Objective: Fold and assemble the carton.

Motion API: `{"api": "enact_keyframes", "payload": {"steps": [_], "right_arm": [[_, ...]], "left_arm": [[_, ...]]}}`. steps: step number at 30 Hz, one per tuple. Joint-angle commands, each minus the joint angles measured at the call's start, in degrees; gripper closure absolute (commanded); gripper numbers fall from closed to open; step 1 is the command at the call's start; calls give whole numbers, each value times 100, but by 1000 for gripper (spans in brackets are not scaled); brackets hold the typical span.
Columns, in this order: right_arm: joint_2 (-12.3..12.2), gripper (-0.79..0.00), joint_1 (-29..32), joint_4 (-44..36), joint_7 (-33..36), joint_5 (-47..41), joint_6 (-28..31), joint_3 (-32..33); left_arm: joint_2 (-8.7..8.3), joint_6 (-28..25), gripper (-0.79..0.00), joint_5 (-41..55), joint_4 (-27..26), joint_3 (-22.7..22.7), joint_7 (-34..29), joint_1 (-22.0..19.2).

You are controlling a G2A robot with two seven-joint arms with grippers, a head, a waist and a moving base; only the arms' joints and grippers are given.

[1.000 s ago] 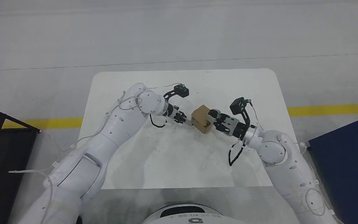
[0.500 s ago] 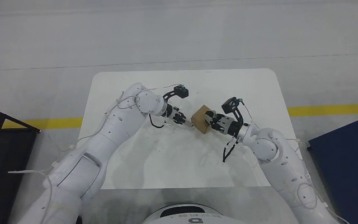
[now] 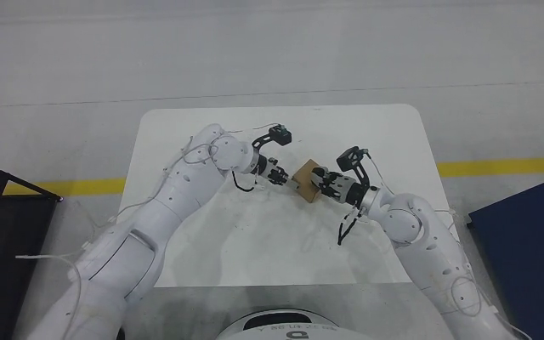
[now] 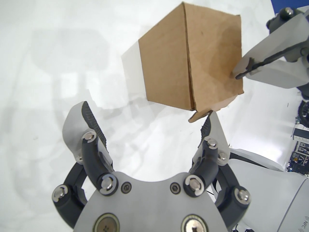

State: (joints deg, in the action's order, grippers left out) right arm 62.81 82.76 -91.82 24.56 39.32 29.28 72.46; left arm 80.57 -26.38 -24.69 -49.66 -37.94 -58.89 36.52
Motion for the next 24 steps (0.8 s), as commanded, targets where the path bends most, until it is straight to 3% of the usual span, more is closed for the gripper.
{"api": "enact_keyframes", "payload": {"steps": [1,18,21,24], "right_arm": [[-5,-46,15,-15,-15,-12,-6,20],[-10,-65,-34,19,-52,-73,-29,-29],[-24,-123,8,-54,-269,18,-79,95],[-44,-314,126,-196,-675,424,-294,275]], "left_arm": [[2,-33,-785,-110,26,6,116,-31],[143,-497,-785,-373,185,225,594,-129],[181,-519,-785,-380,264,266,615,-167],[217,-549,-785,-370,334,293,634,-219]]}}
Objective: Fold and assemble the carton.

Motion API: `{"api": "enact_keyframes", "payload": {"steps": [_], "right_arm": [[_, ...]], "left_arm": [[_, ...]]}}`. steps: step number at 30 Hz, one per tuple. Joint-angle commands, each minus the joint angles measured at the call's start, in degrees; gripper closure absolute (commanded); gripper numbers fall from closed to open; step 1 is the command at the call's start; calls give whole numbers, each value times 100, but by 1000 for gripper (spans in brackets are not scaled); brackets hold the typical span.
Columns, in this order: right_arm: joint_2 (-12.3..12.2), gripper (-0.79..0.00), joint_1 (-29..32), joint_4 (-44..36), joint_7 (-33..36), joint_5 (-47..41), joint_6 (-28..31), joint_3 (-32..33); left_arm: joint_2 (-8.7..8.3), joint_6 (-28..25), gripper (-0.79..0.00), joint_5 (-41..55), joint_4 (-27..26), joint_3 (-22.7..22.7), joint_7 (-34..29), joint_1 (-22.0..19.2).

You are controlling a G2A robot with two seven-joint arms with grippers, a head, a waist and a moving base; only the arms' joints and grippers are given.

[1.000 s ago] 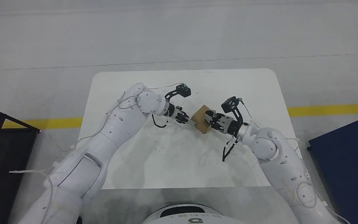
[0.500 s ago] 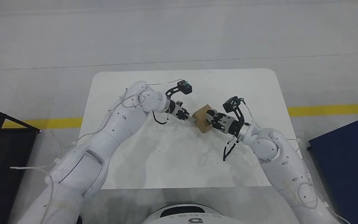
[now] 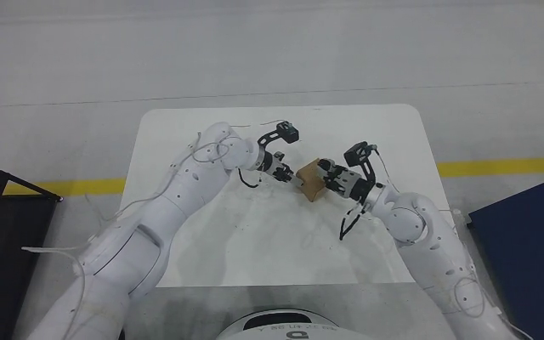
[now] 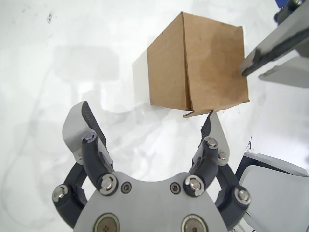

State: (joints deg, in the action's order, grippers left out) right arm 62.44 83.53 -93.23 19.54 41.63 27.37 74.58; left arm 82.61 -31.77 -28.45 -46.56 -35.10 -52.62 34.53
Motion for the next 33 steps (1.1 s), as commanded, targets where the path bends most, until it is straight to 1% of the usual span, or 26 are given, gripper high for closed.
{"api": "enact_keyframes", "payload": {"steps": [1,4,7,8,12,18,23,33], "right_arm": [[-12,-323,94,-113,-353,423,-228,126],[-20,-342,256,-164,-769,1204,-773,217],[-5,-369,231,20,-788,1382,-953,152],[2,-366,202,85,-740,1383,-972,119],[18,-336,55,297,-343,1295,-908,1],[23,-299,-46,416,4,1022,-613,-60],[24,-286,-65,457,113,849,-528,-49],[26,-296,-54,432,198,708,-543,-40]], "left_arm": [[25,-12,-785,-11,44,19,22,-46],[60,-17,-785,-14,84,33,81,-106],[93,-36,-785,-31,124,61,103,-146],[103,-50,-785,-31,143,71,101,-155],[141,-65,-785,-67,225,108,88,-204],[172,-64,-785,-131,332,118,128,-256],[195,-83,-785,-174,325,149,89,-244],[266,-121,-785,-284,343,243,47,-265]]}}
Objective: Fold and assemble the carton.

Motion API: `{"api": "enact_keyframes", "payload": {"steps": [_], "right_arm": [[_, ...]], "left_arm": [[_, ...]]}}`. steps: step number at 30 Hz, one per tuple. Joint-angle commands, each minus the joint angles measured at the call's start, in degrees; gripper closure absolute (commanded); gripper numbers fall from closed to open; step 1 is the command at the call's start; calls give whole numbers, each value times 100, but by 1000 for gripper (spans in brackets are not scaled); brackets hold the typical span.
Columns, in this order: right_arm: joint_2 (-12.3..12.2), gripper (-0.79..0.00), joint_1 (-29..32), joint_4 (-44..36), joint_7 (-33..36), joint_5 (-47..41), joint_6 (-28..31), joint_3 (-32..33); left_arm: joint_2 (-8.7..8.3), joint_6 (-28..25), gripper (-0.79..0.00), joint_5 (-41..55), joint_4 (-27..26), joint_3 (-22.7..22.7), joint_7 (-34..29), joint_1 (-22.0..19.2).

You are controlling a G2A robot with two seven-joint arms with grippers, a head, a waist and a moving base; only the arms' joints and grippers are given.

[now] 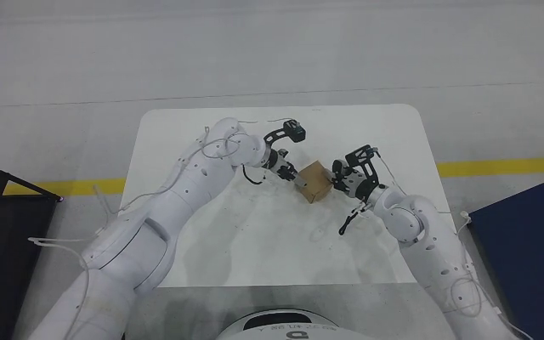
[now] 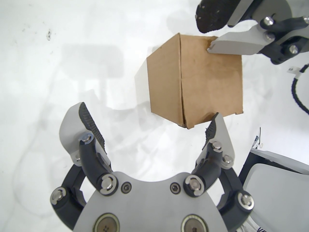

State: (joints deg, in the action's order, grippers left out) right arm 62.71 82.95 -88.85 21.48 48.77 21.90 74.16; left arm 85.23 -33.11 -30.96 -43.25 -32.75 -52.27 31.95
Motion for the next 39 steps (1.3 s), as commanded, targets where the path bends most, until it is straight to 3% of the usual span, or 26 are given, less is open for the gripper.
{"api": "enact_keyframes", "payload": {"steps": [1,10,28,39], "right_arm": [[-2,-296,9,-12,12,-14,12,4],[-9,-296,61,-93,6,-38,-3,42],[-2,-299,153,-213,-9,-263,-111,77],[-17,-302,239,-295,21,-245,-53,118]], "left_arm": [[8,11,-785,-44,30,7,33,-12],[-62,-25,-785,-153,149,-122,62,-23],[-191,-281,-785,-102,-363,-242,-292,194],[-279,-153,-785,-490,-420,-405,205,165]]}}
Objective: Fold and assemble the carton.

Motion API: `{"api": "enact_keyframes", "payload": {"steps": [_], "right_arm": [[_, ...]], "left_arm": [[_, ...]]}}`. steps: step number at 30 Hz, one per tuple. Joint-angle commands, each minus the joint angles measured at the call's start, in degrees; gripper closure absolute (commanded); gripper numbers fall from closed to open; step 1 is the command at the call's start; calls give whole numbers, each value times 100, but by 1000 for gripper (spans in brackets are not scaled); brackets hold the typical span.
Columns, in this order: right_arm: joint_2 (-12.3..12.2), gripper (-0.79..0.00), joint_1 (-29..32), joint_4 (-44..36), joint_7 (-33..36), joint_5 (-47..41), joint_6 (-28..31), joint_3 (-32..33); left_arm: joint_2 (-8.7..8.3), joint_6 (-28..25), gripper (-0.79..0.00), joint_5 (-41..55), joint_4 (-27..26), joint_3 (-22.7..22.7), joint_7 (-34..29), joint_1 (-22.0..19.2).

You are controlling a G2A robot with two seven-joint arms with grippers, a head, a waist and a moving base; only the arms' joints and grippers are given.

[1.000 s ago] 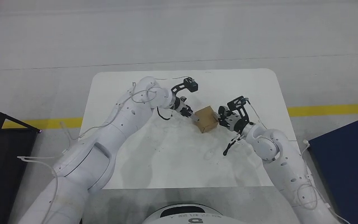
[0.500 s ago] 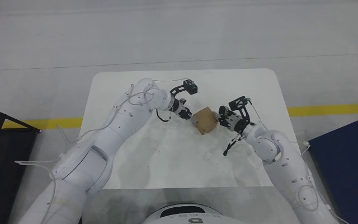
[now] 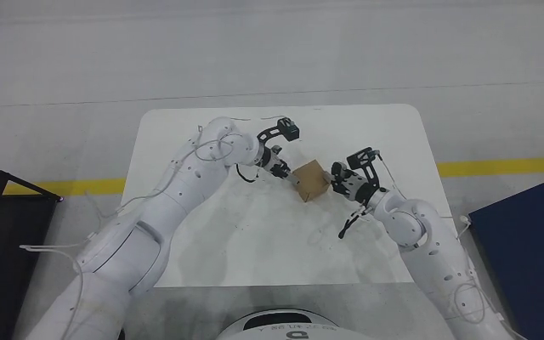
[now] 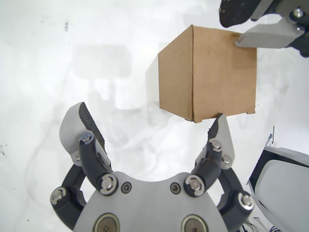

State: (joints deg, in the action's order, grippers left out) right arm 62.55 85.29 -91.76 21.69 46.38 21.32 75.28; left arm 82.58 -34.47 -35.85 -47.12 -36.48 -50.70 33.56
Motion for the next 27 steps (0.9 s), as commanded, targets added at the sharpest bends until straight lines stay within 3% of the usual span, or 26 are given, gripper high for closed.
{"api": "enact_keyframes", "payload": {"steps": [1,10,16,22,27], "right_arm": [[-3,-302,12,-10,-2,-16,17,16],[-12,-320,73,-72,-61,-277,89,129],[0,-326,28,123,160,-1178,116,232],[8,-354,-144,390,590,-2014,182,269],[2,-369,-208,420,695,-2105,275,256]], "left_arm": [[-33,-35,-785,8,-74,-77,105,16],[-312,5,-785,-170,-585,-612,243,147],[-505,-43,-785,-158,-1052,-881,-172,440],[-534,-267,-785,123,-1183,-776,-874,478],[-460,-185,-785,2,-1118,-580,-695,374]]}}
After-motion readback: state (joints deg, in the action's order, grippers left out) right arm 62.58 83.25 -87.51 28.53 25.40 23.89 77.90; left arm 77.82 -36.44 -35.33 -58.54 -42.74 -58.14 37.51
